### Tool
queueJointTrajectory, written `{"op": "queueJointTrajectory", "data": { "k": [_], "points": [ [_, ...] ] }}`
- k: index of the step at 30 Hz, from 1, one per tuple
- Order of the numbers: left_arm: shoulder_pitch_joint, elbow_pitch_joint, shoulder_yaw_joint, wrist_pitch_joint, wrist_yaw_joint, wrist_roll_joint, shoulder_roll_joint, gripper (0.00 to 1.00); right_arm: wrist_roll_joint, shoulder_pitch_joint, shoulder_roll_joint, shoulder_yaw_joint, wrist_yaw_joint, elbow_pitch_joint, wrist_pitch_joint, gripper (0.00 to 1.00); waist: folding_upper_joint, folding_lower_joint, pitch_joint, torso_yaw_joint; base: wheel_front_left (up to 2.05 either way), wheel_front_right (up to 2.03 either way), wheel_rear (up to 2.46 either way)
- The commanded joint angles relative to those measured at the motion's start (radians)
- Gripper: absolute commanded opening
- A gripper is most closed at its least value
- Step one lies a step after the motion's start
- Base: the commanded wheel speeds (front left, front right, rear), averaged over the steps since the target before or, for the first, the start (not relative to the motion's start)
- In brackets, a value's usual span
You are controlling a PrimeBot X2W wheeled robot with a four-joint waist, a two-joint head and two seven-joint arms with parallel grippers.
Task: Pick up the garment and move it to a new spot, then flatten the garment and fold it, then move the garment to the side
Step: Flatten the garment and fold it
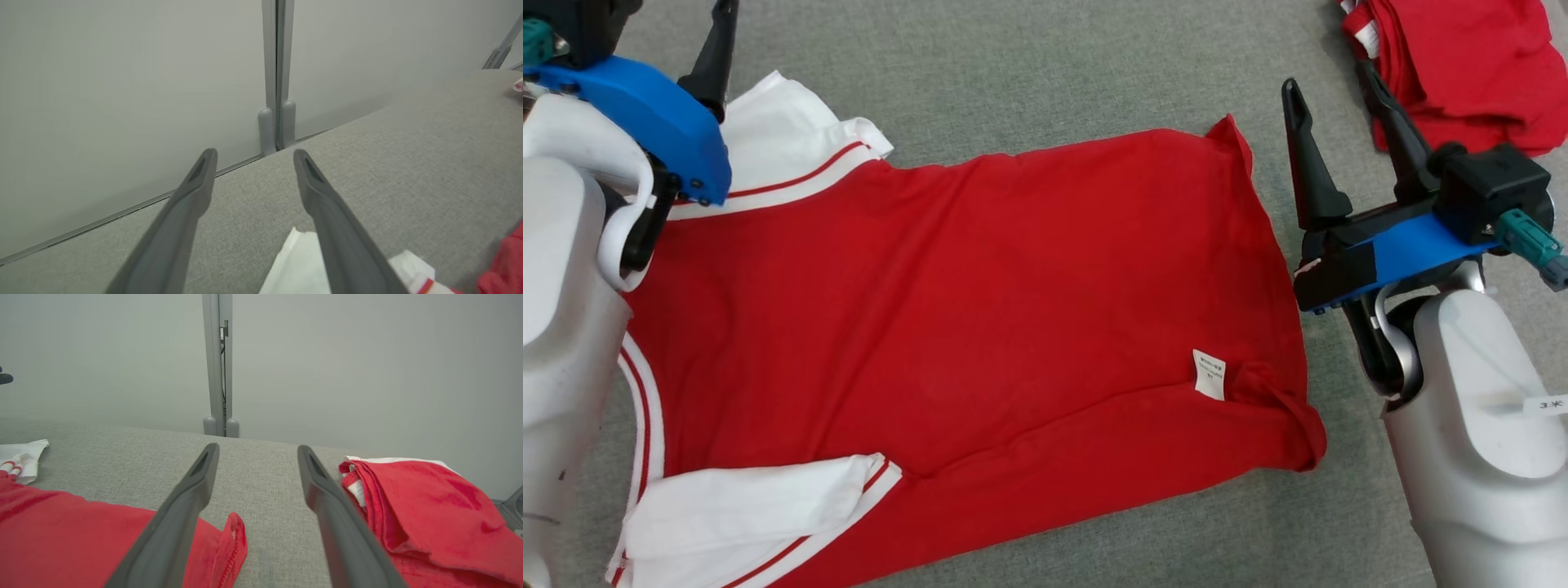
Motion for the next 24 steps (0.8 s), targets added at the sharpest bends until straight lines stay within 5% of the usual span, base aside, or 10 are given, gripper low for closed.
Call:
{"op": "queueJointTrajectory", "data": {
  "k": [1,21,22,23,24],
  "points": [
    [-0.022,0.02,-0.042,0.02,0.0,-0.022,0.015,1.0,0.004,-0.023,0.004,0.007,0.0,0.005,-0.011,1.0,-0.0001,-0.0003,0.012,-0.009,0.0,0.0,0.0],
    [-0.083,0.101,-0.411,0.283,-0.001,-0.411,0.12,0.98,0.014,-0.087,0.006,0.044,0.0,0.061,-0.037,1.0,-0.0001,-0.0003,0.062,-0.063,0.0,0.0,0.0],
    [-0.091,0.102,-0.426,0.273,-0.001,-0.411,0.124,0.43,0.015,-0.088,0.003,0.048,0.0,0.065,-0.031,1.0,-0.0001,-0.0003,0.061,-0.063,0.0,0.0,0.0],
    [-0.095,0.105,-0.437,0.266,-0.001,-0.416,0.126,0.0,0.017,-0.09,0.0,0.055,0.0,0.07,-0.026,1.0,-0.0001,-0.0003,0.059,-0.063,0.0,0.0,0.0],
    [-0.099,0.108,-0.448,0.258,-0.001,-0.424,0.126,0.0,0.018,-0.095,-0.004,0.063,0.0,0.074,-0.019,1.0,-0.0001,-0.0003,0.056,-0.063,0.0,0.0,0.0]
  ]
}}
